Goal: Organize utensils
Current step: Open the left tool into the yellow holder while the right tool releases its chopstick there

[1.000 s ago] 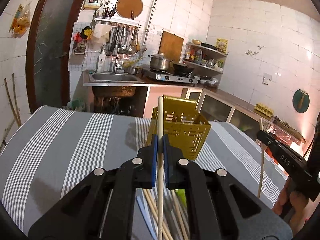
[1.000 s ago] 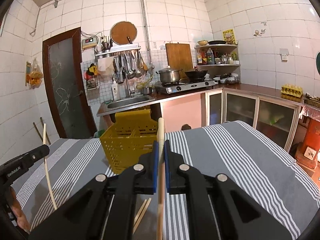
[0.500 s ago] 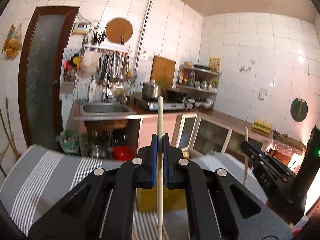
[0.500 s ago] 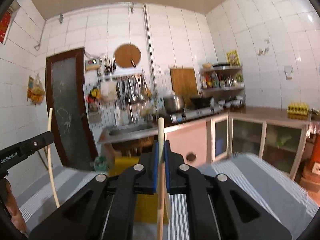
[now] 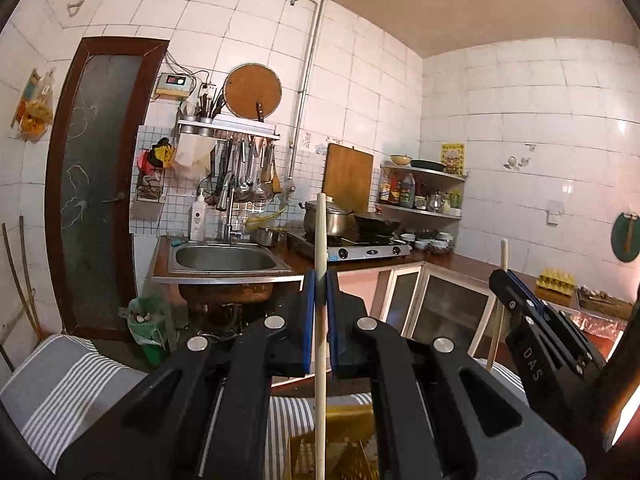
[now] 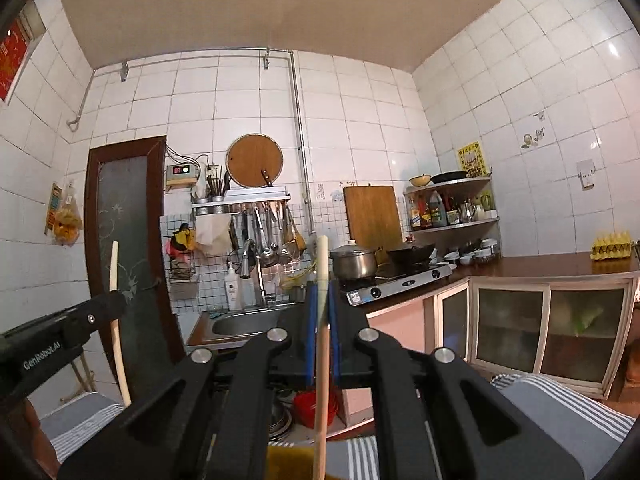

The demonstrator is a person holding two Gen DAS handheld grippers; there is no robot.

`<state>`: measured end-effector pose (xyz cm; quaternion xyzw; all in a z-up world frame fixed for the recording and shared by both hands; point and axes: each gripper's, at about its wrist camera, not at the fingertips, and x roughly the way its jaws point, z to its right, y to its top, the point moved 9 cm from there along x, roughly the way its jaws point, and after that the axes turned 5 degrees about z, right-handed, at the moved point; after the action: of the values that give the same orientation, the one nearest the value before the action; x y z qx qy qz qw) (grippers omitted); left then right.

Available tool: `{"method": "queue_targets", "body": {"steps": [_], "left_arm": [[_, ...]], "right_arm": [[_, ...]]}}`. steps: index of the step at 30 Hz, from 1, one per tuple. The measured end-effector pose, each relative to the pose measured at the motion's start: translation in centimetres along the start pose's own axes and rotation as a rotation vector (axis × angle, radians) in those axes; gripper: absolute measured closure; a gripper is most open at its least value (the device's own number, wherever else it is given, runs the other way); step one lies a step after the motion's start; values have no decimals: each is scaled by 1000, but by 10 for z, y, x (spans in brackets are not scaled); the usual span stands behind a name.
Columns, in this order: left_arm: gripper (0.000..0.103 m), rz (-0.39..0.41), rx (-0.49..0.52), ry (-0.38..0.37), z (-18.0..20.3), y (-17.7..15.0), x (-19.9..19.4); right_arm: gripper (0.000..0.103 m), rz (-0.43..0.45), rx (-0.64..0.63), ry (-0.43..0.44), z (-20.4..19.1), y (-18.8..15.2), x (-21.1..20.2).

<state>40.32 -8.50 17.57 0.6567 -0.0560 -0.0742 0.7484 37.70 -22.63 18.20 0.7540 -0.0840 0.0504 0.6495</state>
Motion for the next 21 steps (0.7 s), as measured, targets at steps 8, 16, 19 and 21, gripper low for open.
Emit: {"method": "queue_targets", "body": {"steps": [8, 16, 19, 21], "left_arm": [[99, -41, -4, 23, -4, -46, 27], [98, -149, 2, 54, -16, -88, 31], [65, -187, 5, 63, -20, -85, 22], [42, -186, 7, 91, -25, -75, 8]], "right_arm": [[97, -26, -25, -13, 5, -36, 12], [96, -169, -39, 2, 12, -73, 7], [74, -261, -47, -9, 18, -77, 2], [38, -276, -24, -40, 27, -68, -14]]}}
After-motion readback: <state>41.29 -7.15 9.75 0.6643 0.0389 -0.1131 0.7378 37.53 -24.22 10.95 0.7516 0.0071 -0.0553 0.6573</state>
